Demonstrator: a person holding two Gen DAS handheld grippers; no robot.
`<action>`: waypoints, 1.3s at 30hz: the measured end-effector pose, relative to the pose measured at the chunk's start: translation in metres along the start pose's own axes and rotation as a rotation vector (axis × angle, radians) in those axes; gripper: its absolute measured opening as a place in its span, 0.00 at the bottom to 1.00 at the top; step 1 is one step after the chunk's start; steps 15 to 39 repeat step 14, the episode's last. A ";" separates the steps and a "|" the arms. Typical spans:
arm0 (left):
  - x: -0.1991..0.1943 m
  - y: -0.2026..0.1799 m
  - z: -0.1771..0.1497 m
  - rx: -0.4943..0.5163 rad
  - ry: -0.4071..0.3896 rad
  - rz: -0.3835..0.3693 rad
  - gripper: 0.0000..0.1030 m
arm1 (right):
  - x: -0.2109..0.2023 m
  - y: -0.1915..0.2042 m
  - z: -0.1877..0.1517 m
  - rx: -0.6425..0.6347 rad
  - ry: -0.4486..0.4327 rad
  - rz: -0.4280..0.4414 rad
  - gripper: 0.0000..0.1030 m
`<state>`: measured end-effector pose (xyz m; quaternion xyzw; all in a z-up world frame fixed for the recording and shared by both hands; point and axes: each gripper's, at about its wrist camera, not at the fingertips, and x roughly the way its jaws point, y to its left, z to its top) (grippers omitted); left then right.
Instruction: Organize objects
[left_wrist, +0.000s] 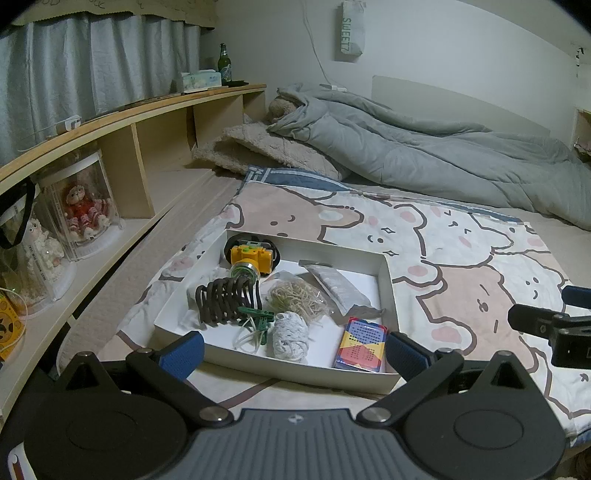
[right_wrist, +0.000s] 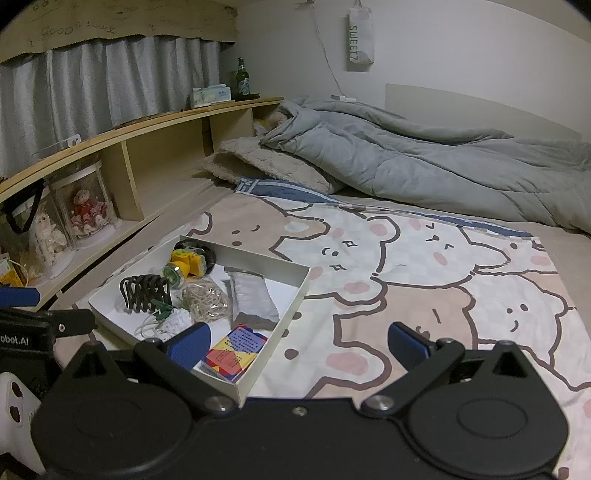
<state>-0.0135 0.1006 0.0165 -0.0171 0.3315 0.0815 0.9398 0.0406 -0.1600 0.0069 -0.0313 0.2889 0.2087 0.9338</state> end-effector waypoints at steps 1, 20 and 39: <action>0.000 0.000 0.000 -0.001 0.000 0.000 1.00 | 0.000 0.000 0.000 0.000 0.000 0.000 1.00; -0.002 -0.001 -0.002 -0.003 0.001 0.000 1.00 | 0.000 0.002 -0.001 0.005 0.003 0.001 1.00; -0.002 -0.001 -0.002 -0.003 0.001 0.000 1.00 | 0.000 0.002 -0.001 0.005 0.003 0.001 1.00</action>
